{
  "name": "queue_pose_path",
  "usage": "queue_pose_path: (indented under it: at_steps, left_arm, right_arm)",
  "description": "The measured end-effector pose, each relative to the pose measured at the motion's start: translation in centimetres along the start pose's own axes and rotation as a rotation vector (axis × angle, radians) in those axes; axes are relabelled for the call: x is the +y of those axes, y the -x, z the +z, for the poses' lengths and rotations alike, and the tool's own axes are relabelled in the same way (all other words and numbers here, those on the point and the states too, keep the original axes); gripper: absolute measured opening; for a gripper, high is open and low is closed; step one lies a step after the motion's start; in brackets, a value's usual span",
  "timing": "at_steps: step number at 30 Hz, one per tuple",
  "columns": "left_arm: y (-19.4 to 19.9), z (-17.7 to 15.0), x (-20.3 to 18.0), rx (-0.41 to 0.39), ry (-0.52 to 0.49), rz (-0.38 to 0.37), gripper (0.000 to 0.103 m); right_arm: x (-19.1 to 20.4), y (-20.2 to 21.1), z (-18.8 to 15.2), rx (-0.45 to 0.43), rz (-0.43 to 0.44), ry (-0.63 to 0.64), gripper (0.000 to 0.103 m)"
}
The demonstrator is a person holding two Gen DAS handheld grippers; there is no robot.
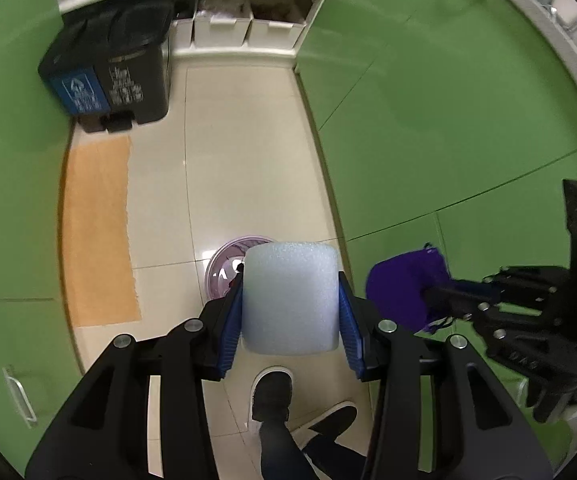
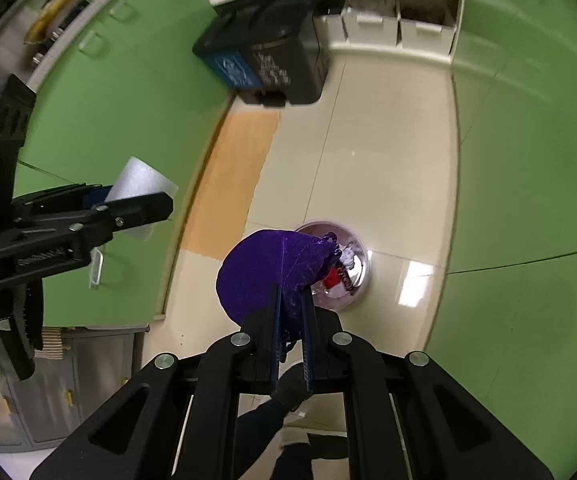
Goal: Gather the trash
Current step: 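Carry cloth and foam roll over the pink bin and open both tools, then swing both tools back toward the counter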
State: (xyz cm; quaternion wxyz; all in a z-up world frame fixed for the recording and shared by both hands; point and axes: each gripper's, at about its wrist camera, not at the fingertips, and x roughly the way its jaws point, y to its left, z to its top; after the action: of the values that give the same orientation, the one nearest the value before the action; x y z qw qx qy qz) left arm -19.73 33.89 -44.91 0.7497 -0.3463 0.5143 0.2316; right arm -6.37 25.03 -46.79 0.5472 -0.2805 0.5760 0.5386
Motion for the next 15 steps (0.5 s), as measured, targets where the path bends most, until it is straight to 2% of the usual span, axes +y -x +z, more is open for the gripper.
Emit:
queue_pose_path:
  at_steps: [3, 8, 11, 12, 13, 14, 15]
  left_arm:
    - [-2.7, -0.2, 1.3, 0.014, 0.019, -0.015, 0.043]
    - [-5.2, -0.1, 2.1, 0.021, 0.024, -0.031, 0.043]
    - [-6.0, 0.4, 2.4, 0.022, 0.024, -0.031, 0.044]
    - [-6.2, 0.6, 2.5, 0.024, 0.025, -0.032, 0.045]
    - [-6.3, 0.8, 2.5, 0.024, 0.030, -0.028, 0.065]
    - [-6.2, 0.8, 2.5, 0.018, 0.035, -0.026, 0.094]
    - [-6.1, 0.9, 2.5, 0.005, 0.043, -0.031, 0.100]
  right_arm:
    - [-0.3, -3.5, -0.2, 0.019, 0.014, -0.004, 0.009]
    - [-0.5, -6.1, -0.7, 0.035, 0.023, -0.002, 0.011]
    - [-0.8, -6.5, -0.6, 0.026, 0.019, -0.008, 0.023]
    - [-1.0, -6.4, -0.7, 0.016, 0.022, -0.015, 0.044]
    - [-1.1, -6.3, -0.7, 0.003, 0.018, -0.018, 0.072]
    - [-1.2, -6.0, -0.9, -0.015, 0.019, -0.021, 0.081]
    - [-1.3, -5.8, -0.9, -0.025, 0.016, -0.023, 0.087]
